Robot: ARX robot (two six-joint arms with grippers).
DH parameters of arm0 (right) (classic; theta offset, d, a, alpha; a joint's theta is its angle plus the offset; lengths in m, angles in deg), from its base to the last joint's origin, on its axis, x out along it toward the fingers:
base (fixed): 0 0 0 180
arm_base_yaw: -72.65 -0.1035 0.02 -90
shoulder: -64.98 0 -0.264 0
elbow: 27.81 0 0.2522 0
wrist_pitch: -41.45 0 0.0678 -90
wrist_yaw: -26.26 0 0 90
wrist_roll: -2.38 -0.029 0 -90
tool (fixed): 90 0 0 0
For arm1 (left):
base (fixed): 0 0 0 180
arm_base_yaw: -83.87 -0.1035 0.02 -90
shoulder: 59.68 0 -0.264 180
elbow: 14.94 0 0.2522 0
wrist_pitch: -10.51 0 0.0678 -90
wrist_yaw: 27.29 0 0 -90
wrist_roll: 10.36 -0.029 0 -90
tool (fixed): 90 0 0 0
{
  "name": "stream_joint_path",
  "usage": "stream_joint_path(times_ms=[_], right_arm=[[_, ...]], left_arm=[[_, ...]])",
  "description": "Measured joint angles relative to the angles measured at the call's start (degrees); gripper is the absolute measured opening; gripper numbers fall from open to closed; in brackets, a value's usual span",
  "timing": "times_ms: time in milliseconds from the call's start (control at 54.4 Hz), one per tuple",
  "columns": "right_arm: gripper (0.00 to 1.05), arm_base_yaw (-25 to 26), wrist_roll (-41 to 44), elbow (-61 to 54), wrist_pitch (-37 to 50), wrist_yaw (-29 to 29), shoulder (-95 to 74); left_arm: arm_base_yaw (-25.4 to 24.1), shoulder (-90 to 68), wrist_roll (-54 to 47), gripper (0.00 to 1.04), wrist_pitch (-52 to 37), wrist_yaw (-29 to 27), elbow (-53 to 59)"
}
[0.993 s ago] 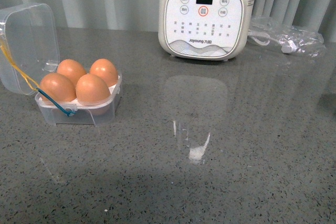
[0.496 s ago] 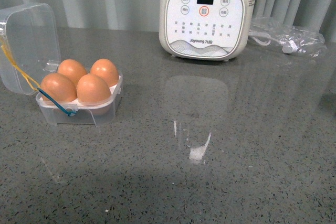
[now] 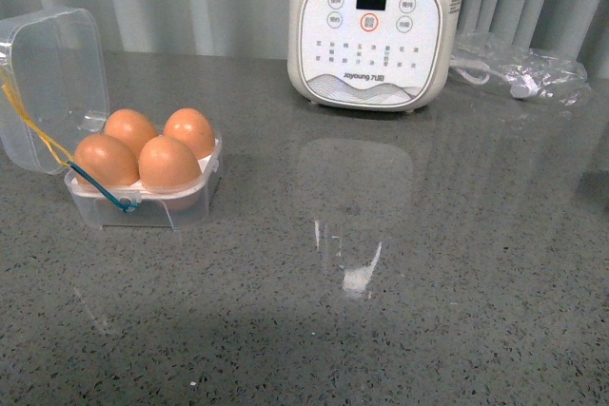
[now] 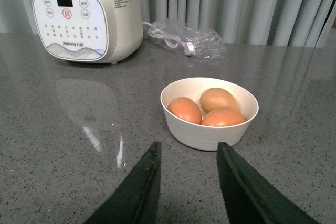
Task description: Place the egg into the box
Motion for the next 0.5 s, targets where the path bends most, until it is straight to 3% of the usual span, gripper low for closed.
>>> stream_joint_path(times_ms=[276,331,496], right_arm=[[0.96,0.0,0.0,0.0,0.0,0.0,0.0],[1.0,0.0,-0.11,0.0,0.0,0.0,0.0],[0.98,0.0,-0.15,0.0,0.0,0.0,0.0]], left_arm=[[0.0,0.0,0.02,0.98,0.0,0.0,0.0],[0.0,0.0,0.02,0.98,0.0,0.0,0.0],[0.0,0.0,0.02,0.98,0.0,0.0,0.0]])
